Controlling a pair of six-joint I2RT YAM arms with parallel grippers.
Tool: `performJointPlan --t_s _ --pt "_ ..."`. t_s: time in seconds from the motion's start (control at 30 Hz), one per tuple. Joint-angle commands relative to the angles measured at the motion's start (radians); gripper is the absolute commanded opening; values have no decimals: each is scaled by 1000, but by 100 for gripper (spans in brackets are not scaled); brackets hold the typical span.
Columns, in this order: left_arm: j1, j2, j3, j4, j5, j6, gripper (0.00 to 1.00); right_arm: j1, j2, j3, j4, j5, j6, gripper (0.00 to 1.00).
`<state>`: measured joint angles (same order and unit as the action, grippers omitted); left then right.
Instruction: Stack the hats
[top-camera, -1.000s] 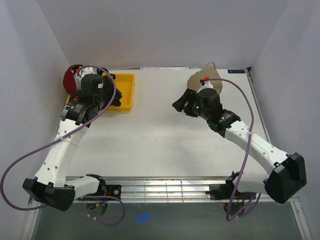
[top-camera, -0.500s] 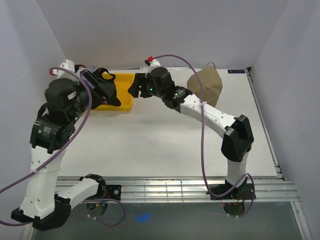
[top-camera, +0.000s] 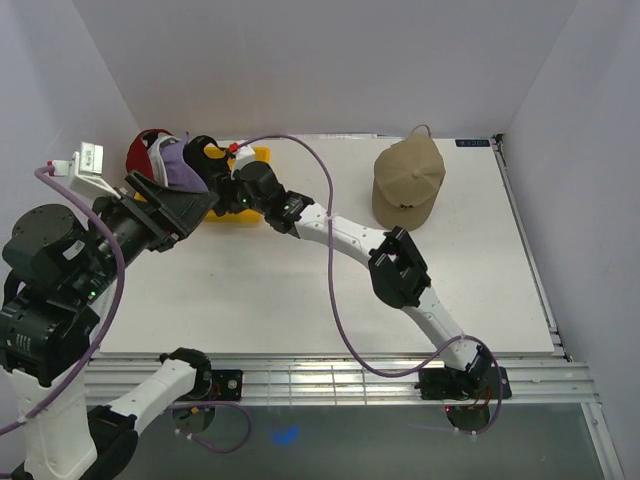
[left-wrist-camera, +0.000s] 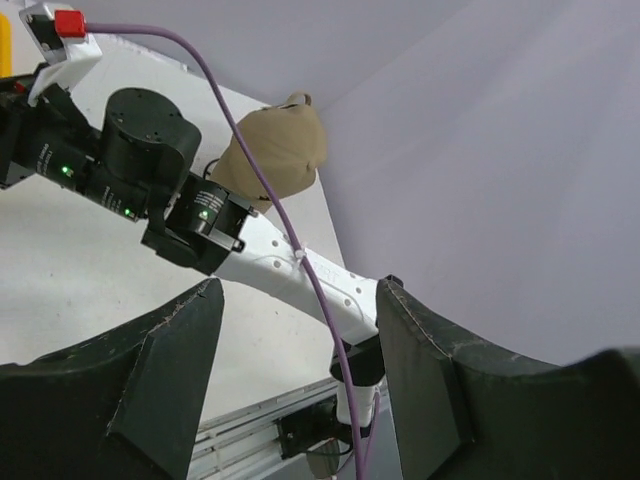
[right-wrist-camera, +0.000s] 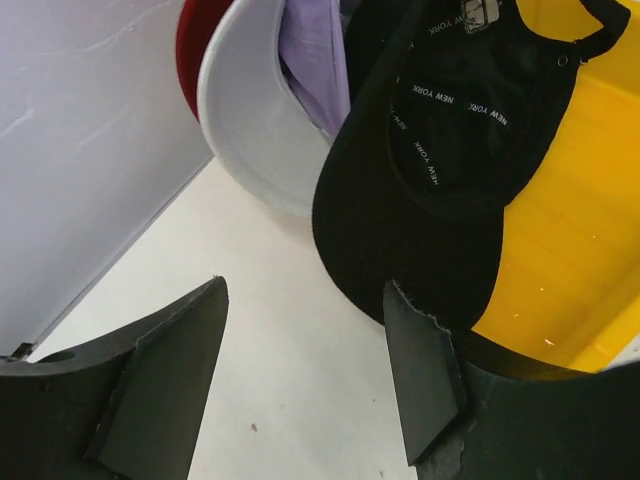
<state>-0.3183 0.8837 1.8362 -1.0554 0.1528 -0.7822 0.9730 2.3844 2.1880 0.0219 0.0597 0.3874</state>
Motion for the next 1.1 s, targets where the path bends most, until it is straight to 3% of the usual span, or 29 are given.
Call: performJointPlan --t_s 0.0,0.47,1.07 --pt "-2 14 -12 -64 54 17 73 1 48 85 118 65 -25 70" --pt "-2 -25 -71 -84 33 61 73 9 157 118 213 138 -16 69" --pt "-2 -35 -126 -69 -2 63 73 -22 214 139 306 131 65 45"
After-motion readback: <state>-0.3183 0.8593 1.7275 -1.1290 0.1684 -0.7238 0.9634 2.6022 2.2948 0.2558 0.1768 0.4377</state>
